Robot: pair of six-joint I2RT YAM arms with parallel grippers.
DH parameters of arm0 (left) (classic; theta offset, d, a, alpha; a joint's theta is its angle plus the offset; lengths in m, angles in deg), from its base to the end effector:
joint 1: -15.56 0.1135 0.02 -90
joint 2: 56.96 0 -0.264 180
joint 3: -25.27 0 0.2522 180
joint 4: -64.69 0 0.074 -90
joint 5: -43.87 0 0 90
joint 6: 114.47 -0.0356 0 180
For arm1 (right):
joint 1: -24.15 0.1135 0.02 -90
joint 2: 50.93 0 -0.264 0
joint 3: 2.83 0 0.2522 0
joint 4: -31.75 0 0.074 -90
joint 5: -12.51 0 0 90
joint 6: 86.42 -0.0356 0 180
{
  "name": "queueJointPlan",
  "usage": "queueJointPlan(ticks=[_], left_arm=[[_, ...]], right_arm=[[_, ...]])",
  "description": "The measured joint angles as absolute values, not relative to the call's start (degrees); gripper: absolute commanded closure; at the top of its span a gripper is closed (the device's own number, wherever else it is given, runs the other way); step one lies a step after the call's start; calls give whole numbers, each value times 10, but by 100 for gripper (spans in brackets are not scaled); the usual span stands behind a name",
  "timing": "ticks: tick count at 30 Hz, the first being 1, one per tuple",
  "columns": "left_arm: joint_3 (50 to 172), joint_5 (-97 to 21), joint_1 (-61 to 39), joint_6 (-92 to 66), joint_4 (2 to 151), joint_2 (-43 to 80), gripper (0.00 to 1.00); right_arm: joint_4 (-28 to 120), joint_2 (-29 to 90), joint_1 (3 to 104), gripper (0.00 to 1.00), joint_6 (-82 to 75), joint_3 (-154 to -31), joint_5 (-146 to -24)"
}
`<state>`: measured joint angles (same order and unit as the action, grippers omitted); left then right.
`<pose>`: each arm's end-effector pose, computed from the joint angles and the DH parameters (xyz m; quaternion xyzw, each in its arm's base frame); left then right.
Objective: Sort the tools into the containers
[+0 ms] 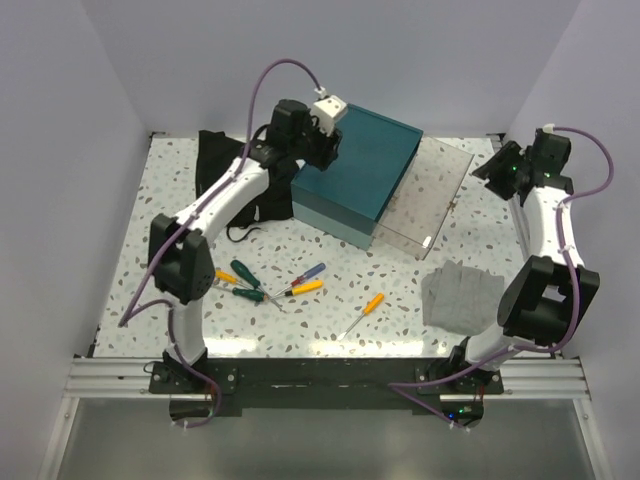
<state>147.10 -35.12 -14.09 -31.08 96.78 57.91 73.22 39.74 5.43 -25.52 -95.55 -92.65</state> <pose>0.4138 -0.2434 0.3373 0.3103 0.7824 -0.1860 0.5069 0.3428 -0.1063 0.3177 0.3117 0.8422 0.1571 0.4109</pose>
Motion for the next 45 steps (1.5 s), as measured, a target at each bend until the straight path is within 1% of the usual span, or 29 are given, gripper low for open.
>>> queueJointPlan(ticks=[3,6,9,11,12,13,16,19,22,27,33,38,41,43,44,45], left_arm=[[1393,-372,-123,-327,992,489,34],[1291,-343,-88,-406,1030,380,34],[1216,-270,-37,-544,1106,298,33],[1188,-230,-1,-655,1175,270,34],[1180,-220,10,-696,1203,266,35],[1173,-212,20,-746,1236,266,39],[1156,-194,23,-866,1324,298,45],[1132,-186,17,-936,1363,351,45],[1093,-189,12,-972,1361,385,45],[1031,-211,-14,-1022,1331,385,47],[1019,-245,-24,-1063,1323,395,51],[1007,-264,-25,-1076,1331,395,51],[977,-288,-25,-1091,1302,407,53],[976,-296,-25,-1095,1295,408,64],[977,-297,-25,-1095,1293,408,76],[977,-299,-25,-1095,1288,409,81]], right_arm=[[717,397,54,48,-257,-959,-933],[713,398,55,48,-260,-959,-935],[708,400,54,48,-260,-959,-936],[704,407,54,48,-262,-961,-938],[701,413,54,48,-264,-961,-940],[698,418,54,48,-267,-961,-942],[690,434,54,48,-275,-961,-952],[687,436,54,47,-279,-960,-958],[683,435,54,47,-278,-959,-965],[681,418,54,47,-278,-931,-966],[681,387,54,47,-278,-907,-966],[678,374,54,47,-278,-899,-966],[678,372,54,46,-279,-894,-965],[678,371,54,46,-279,-892,-965],[677,371,54,47,-279,-892,-966],[677,371,54,47,-279,-892,-965]])
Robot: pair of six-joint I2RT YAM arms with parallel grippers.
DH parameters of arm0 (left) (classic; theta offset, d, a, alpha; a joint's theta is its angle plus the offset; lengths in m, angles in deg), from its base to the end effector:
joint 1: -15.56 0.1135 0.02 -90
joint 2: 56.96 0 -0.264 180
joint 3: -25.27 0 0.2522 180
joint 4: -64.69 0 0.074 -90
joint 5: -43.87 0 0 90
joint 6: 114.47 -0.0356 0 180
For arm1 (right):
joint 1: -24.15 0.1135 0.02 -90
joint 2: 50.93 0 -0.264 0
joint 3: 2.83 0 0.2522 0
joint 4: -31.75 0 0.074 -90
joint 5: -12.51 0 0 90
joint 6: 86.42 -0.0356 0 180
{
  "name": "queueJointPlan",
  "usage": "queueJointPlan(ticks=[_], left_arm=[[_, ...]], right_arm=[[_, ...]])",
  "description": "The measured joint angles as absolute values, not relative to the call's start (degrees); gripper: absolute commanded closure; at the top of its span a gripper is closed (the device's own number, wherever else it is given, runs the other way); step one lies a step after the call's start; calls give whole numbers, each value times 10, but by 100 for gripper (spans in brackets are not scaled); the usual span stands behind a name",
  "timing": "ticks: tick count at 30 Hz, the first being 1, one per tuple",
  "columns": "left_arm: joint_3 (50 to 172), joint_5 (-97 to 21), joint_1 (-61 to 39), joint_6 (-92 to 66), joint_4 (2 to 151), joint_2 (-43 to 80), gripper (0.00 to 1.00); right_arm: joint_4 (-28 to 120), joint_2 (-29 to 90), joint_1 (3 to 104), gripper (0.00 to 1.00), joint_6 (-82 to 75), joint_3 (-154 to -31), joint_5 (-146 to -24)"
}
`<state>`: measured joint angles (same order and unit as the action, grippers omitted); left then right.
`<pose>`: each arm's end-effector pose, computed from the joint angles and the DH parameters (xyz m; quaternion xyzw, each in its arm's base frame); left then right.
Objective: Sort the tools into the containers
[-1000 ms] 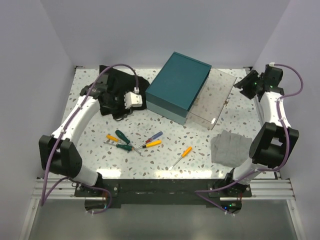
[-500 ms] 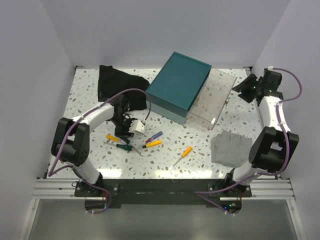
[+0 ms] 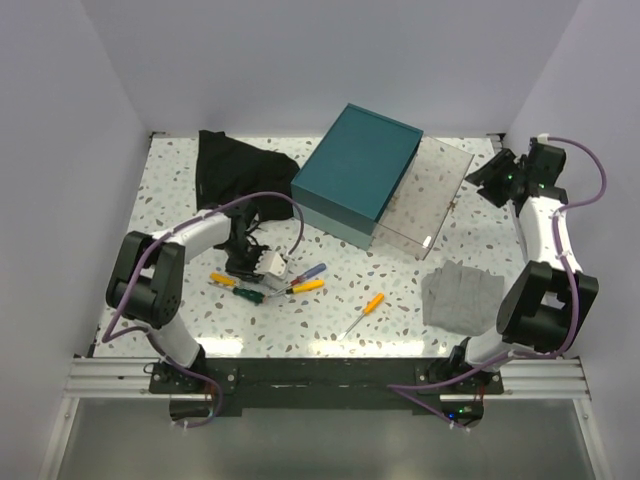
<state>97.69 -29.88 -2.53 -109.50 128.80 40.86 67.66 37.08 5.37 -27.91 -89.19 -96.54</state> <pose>0.2675 -0.0979 0.1587 0.7758 0.6150 -0.1156 0.0815 0.3335 -0.1011 0.3045 0.3096 0.8320 0.1958 0.4166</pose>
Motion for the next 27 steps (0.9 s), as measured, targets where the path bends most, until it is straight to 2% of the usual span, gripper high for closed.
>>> queueJointPlan(ticks=[2,5,8,16,22,25,27], left_arm=[[980,-299,-26,-1091,1287,411,91],[998,-296,-26,-1080,1301,422,97],[1030,-279,-26,-1079,1326,431,99],[1230,-194,-37,-1107,1468,413,100],[1290,-153,-102,-1135,1510,377,100],[1354,-108,-130,-1098,1509,404,100],[1396,-80,-136,-1021,1456,424,100]], right_arm=[[676,371,53,47,-280,-892,-965],[674,371,53,46,-283,-892,-965],[673,371,53,47,-283,-892,-965],[673,380,53,47,-286,-896,-965],[671,400,53,46,-290,-898,-965],[670,401,53,47,-290,-898,-965],[668,401,51,47,-292,-898,-965]])
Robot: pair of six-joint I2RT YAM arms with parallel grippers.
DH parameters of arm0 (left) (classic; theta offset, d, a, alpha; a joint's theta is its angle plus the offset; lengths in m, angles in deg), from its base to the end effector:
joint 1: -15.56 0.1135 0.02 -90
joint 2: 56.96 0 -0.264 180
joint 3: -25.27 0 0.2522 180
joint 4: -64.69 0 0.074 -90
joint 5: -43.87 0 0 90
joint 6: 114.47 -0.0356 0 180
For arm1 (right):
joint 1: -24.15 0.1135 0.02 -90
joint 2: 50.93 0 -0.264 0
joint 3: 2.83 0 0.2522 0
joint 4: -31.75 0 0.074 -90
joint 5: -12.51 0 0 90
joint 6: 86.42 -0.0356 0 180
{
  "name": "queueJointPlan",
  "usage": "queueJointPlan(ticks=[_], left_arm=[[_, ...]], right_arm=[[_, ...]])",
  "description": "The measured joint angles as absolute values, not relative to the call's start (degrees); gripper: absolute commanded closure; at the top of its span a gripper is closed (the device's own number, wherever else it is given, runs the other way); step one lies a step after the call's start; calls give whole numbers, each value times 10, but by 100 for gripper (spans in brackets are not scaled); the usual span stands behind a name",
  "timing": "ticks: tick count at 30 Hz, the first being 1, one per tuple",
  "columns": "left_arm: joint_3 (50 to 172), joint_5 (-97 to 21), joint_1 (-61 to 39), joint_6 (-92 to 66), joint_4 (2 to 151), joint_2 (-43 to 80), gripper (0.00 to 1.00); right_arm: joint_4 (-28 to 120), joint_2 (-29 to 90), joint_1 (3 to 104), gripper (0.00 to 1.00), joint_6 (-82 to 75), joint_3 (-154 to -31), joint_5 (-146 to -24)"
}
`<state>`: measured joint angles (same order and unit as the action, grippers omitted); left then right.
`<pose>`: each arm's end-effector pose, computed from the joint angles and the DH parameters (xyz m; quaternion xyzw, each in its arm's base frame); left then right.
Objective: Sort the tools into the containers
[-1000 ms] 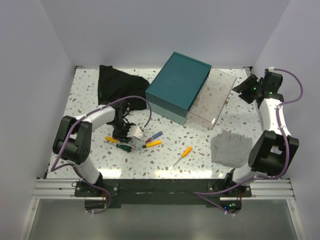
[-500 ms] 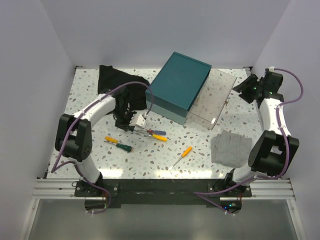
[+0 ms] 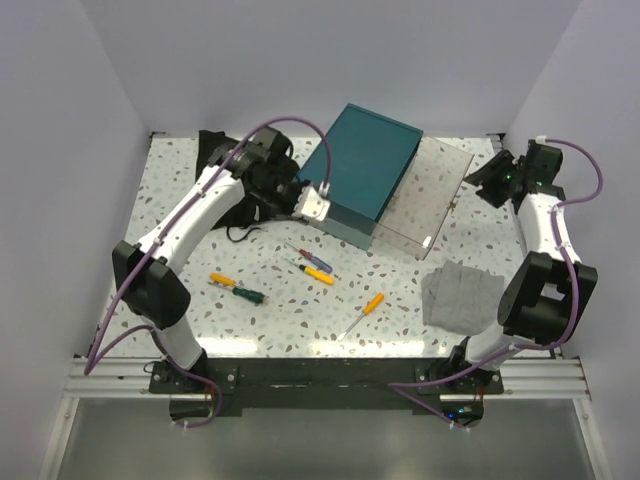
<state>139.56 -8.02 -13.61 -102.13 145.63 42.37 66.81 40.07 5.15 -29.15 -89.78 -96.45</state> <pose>0.2931 -0.1888 0.3459 0.7829 0.4965 -0.2104 0.3105 0.3439 -0.1062 0.2917 0.3249 0.8323 0.1983 0.4030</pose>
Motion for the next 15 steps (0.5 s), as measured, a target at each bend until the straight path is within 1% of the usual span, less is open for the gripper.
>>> queueJointPlan(ticks=[4,8,10,15], left_arm=[[1405,-49,-148,-794,1210,438,100],[1402,-57,-177,-542,939,468,100],[1421,-58,-192,-439,848,500,100],[1520,-61,-216,-144,645,634,100]], right_arm=[[664,398,43,47,-300,-893,-965],[665,398,31,47,-303,-892,-964],[664,398,28,47,-305,-892,-964],[664,398,26,47,-316,-892,-960]])
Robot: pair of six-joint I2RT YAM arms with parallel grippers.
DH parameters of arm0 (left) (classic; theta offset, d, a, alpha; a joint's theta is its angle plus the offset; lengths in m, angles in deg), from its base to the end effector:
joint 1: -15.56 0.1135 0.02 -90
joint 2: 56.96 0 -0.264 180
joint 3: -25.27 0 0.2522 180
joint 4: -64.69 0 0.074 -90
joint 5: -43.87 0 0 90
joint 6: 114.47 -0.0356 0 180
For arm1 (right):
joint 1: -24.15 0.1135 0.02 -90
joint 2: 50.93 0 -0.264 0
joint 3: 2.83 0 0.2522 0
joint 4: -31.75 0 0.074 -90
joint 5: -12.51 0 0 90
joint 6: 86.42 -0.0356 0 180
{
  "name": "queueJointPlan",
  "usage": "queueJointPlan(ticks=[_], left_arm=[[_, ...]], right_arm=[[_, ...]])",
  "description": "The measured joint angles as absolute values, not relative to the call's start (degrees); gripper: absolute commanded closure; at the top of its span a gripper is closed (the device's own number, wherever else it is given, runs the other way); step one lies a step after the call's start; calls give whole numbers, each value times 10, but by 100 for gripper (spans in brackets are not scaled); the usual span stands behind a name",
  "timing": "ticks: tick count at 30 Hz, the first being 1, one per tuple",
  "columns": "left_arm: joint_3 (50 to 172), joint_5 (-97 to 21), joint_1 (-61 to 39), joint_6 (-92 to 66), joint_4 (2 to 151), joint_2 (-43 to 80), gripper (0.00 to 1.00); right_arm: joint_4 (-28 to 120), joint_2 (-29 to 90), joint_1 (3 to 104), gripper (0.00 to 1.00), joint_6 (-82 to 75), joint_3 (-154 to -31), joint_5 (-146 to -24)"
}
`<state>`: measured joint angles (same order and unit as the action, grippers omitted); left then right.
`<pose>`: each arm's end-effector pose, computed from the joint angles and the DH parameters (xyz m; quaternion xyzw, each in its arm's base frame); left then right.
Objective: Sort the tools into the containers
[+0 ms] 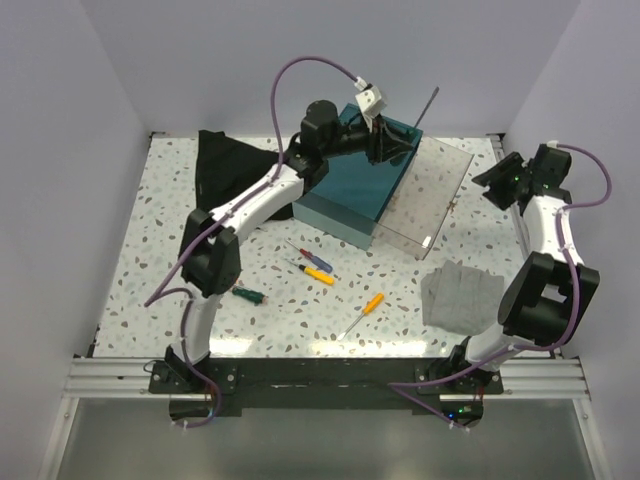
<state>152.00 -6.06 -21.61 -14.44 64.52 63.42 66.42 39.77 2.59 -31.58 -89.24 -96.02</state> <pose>0.3884 -0.3232 0.3806 0.3953 0.5480 -0.4897 0.5511 0.3376 -0.1212 0.2909 0.3620 0.8167 0.1946 0.4050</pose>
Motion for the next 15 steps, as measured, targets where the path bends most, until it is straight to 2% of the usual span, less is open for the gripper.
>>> queueJointPlan(ticks=[6,15], left_arm=[[1530,-105,-221,16,583,707,100],[1501,-139,-277,23,542,710,100]], right_arm=[[665,402,25,47,-325,-905,-960],[635,459,20,48,-362,-916,-966]])
